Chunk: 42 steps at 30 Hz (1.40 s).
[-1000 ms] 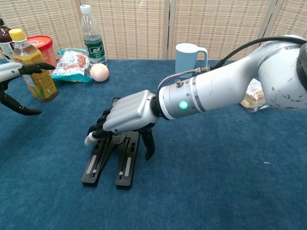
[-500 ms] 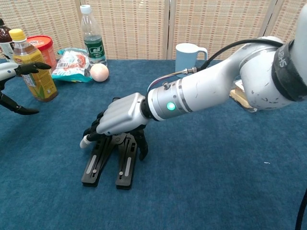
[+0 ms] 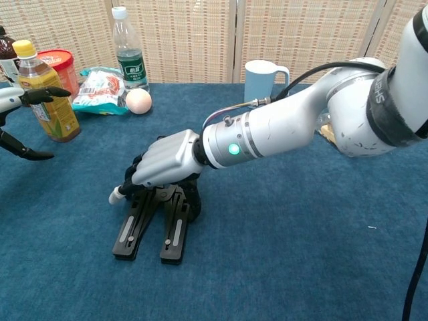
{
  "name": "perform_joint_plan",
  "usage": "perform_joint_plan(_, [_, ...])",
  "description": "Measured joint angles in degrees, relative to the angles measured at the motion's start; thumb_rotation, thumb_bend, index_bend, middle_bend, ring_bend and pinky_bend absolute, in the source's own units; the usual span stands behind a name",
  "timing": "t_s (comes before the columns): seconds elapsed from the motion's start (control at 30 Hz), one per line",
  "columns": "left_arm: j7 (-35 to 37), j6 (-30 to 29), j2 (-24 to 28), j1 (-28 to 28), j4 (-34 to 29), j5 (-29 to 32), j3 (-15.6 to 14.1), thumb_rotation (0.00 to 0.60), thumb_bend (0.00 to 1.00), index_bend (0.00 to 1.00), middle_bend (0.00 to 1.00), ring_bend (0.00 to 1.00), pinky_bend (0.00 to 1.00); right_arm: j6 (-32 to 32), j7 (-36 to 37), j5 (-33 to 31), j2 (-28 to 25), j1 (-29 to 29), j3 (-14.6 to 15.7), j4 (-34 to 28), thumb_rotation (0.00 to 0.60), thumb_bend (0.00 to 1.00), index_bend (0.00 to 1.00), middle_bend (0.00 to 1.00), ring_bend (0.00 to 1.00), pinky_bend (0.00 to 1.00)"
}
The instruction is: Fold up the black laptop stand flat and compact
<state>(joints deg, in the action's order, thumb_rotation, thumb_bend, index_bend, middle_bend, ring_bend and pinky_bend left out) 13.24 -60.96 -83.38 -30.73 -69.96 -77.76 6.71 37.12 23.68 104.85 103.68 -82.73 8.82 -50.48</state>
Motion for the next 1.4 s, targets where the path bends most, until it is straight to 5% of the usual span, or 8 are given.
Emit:
perform_joint_plan(0.3, [0.12, -0.08, -0.01, 0.04, -0.09, -0.28, 0.12, 0.600, 0.15, 0.00, 0.00, 0.00, 0.00, 3.58, 0.74, 0.22, 1.62, 1.18, 0.61, 3.51, 0.600, 0.18, 0.18, 0.34, 0.01, 0.00])
perform_joint_plan(0.6, [-0.14, -0.15, 0.00, 0.04, -0.37, -0.40, 0.24, 0.600, 0.15, 0.00, 0.00, 0.00, 0.00, 8.94, 1.46, 0.50, 2.94, 2.73, 0.35, 6.67, 0.600, 0.26, 0.33, 0.47, 0.14, 0.01])
perform_joint_plan(0.7, [-0.39, -0.27, 0.15, 0.01, -0.69, -0.46, 0.34, 0.600, 0.15, 0.00, 0.00, 0.00, 0.00, 9.37, 2.04, 0.49, 2.75, 2.92, 0.36, 6.68, 0.600, 0.26, 0.33, 0.41, 0.13, 0.01])
perform_joint_plan(0.87, [-1.06, -0.29, 0.41, -0.11, -1.50, -0.47, 0.50, 0.600, 0.15, 0.00, 0.00, 0.00, 0.00, 7.54, 1.94, 0.15, 1.30, 2.45, 0.53, 4.04, 0.600, 0.25, 0.01, 0.10, 0.00, 0.00])
perform_joint_plan(0.93, [-1.46, -0.32, 0.60, -0.16, -1.92, -0.46, 0.56, 0.600, 0.15, 0.00, 0.00, 0.00, 0.00, 6.70, 1.46, -0.17, 0.42, 2.27, 0.45, 2.38, 0.600, 0.25, 0.00, 0.02, 0.00, 0.00])
perform_joint_plan(1.13, [-2.44, -0.40, 1.28, -0.38, -3.24, -0.36, 0.91, 0.600, 0.15, 0.00, 0.00, 0.00, 0.00, 5.93, -3.02, -2.40, -3.46, 3.17, -0.88, -4.21, 0.600, 0.25, 0.00, 0.00, 0.00, 0.00])
perform_joint_plan(1.4, [-5.62, -1.79, 2.16, -0.30, -5.16, -0.50, 1.21, 0.600, 0.15, 0.00, 0.00, 0.00, 0.00, 9.02, -16.14, -10.51, -9.56, 11.16, -4.38, -13.01, 0.600, 0.25, 0.00, 0.00, 0.00, 0.00])
